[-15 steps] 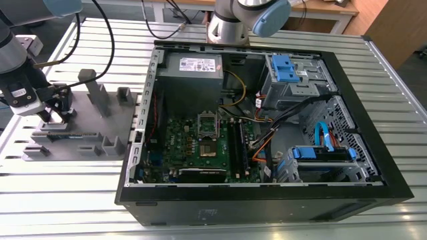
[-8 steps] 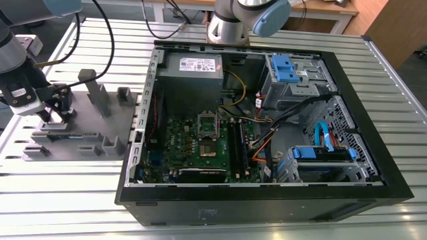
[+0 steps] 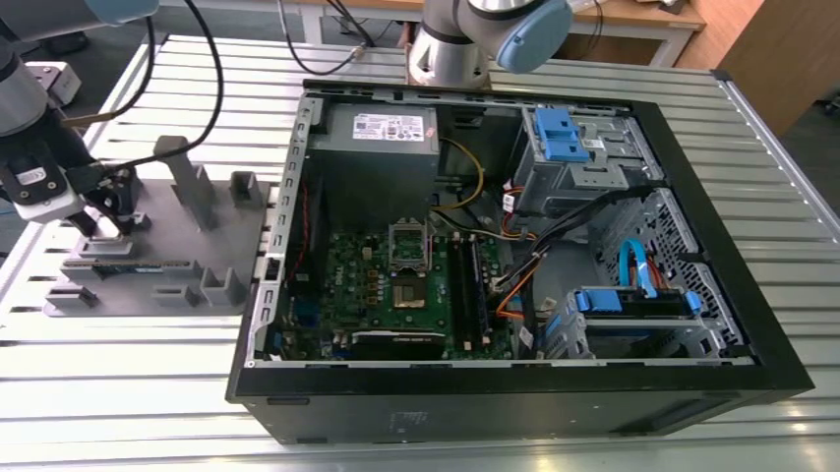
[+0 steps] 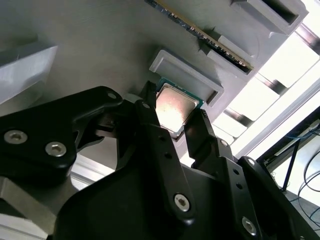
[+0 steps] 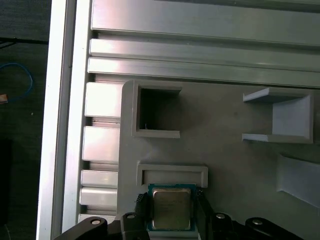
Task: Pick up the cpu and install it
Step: 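Pick up the cpu and move it towards the insertion slot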
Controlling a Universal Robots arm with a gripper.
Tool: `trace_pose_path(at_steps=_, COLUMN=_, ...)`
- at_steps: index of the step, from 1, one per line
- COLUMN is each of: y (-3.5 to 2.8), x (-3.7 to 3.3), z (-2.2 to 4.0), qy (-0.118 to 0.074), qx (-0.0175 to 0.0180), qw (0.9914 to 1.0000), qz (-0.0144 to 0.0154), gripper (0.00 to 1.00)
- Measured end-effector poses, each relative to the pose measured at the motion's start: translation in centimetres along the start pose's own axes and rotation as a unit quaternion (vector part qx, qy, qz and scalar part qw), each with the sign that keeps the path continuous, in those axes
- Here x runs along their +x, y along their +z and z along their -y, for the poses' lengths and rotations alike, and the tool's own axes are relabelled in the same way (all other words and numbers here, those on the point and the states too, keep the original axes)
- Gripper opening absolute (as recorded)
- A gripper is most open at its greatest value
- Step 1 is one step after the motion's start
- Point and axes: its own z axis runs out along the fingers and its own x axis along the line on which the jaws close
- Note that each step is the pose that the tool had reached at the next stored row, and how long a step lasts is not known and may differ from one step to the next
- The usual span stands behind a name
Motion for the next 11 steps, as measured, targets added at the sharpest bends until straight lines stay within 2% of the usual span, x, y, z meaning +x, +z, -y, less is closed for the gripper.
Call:
trace_pose_path(at_steps=5, y=-0.53, x=-0.02, z=-0.01, qy=0.0, qx=0.0, qw=1.0, qz=0.0, gripper=0.47)
trace_pose_path(at_steps=11, y=-0.62, x=-0.02, z=-0.01, qy=0.0, qx=0.0, qw=1.0, qz=0.0, gripper=0.47)
